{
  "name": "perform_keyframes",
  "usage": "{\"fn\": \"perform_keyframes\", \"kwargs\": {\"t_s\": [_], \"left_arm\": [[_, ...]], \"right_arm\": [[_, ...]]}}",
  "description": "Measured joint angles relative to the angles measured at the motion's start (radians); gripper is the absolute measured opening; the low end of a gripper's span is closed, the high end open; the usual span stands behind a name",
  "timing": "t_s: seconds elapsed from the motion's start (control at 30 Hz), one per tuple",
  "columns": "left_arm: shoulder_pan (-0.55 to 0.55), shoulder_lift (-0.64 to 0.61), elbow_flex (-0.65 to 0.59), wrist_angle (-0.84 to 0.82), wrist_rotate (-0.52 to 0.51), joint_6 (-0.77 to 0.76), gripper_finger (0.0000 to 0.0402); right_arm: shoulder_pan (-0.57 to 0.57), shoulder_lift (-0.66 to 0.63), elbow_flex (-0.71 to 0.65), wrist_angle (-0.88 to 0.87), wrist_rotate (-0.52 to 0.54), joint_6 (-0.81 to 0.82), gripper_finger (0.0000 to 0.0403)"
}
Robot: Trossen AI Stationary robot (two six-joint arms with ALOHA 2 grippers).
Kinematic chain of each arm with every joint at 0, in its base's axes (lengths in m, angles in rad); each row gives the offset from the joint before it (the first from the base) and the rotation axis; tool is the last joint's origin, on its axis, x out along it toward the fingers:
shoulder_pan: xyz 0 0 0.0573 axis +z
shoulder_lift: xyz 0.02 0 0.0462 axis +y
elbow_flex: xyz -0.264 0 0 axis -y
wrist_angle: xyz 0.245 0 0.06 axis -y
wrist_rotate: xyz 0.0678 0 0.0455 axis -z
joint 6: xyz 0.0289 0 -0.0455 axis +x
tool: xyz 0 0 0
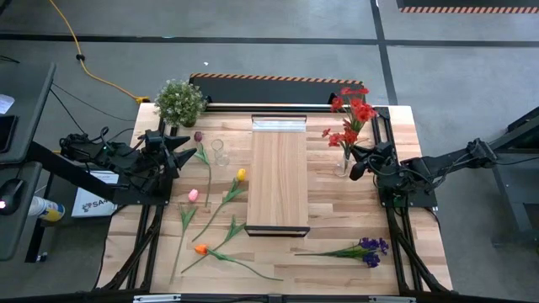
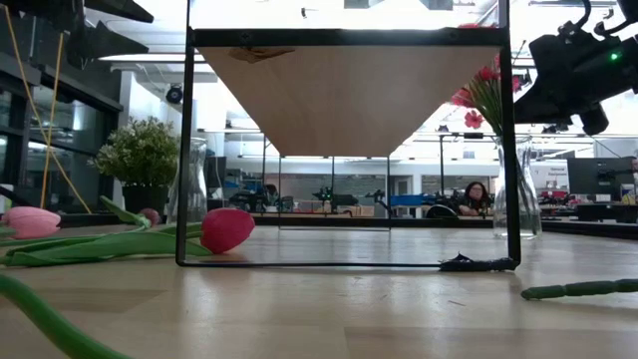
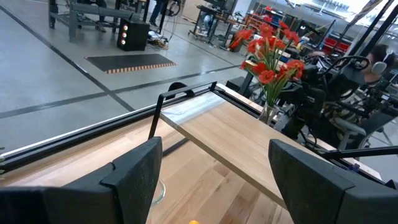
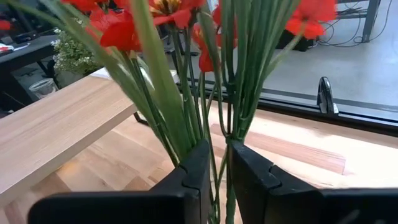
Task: Pick and place flowers into a vace then onto a shelf
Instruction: Put the red flowers into the right transparent vase
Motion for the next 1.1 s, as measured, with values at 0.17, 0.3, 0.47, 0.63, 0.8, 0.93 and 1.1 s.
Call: {"fn": "perform_keyframes", "kwargs": {"t_s": [0.17, 0.3, 0.47, 0.63, 0.8, 0.93, 1.1], "left_arm": [[0.0, 0.0, 0.0, 0.0, 0.0, 0.0, 0.0326], [0.0, 0.0, 0.0, 0.0, 0.0, 0.0, 0.0326], [0.0, 0.0, 0.0, 0.0, 0.0, 0.0, 0.0326], [0.0, 0.0, 0.0, 0.0, 0.0, 0.0, 0.0326], [0.0, 0.0, 0.0, 0.0, 0.0, 0.0, 0.0326], [0.0, 0.0, 0.0, 0.0, 0.0, 0.0, 0.0326], [0.0, 0.0, 0.0, 0.0, 0.0, 0.0, 0.0326]], "right_arm": [[0.0, 0.0, 0.0, 0.002, -0.014, 0.0, 0.0053], [0.0, 0.0, 0.0, 0.005, -0.015, 0.0, 0.0053], [0.0, 0.0, 0.0, 0.018, -0.016, 0.0, 0.0058], [0.0, 0.0, 0.0, 0.03, -0.016, -0.002, 0.0069], [0.0, 0.0, 0.0, 0.053, -0.016, -0.033, 0.0079], [0.0, 0.0, 0.0, 0.055, -0.019, -0.034, 0.0086], [0.0, -0.001, 0.0, 0.055, -0.019, -0.035, 0.0093]]}}
